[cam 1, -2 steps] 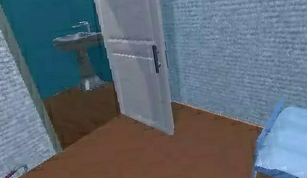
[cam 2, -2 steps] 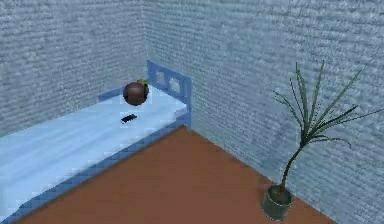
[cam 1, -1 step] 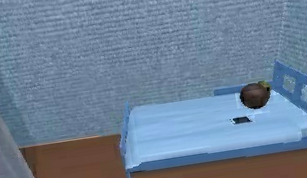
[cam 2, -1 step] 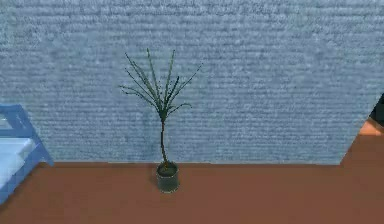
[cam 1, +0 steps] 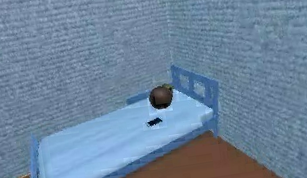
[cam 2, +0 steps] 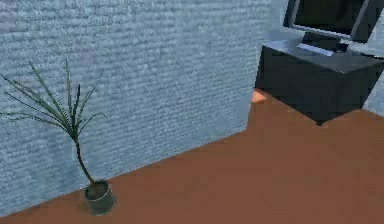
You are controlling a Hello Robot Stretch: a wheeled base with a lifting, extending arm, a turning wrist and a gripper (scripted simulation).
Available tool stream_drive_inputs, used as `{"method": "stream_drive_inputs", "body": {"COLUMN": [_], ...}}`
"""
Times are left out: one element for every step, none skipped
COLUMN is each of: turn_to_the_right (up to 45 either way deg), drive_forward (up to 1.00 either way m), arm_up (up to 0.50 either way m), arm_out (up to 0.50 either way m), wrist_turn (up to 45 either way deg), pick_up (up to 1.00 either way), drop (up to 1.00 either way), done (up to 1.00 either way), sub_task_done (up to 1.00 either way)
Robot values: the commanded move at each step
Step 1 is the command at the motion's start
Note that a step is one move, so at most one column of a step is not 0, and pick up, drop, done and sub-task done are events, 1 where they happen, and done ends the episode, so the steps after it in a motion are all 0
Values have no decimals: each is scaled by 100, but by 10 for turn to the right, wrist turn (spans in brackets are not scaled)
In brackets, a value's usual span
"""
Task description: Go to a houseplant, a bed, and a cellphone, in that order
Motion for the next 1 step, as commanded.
{"method": "stream_drive_inputs", "body": {"turn_to_the_right": [0], "drive_forward": [65], "arm_up": [0], "arm_out": [0], "wrist_turn": [0], "pick_up": [0], "drop": [0], "done": [0], "sub_task_done": [0]}}
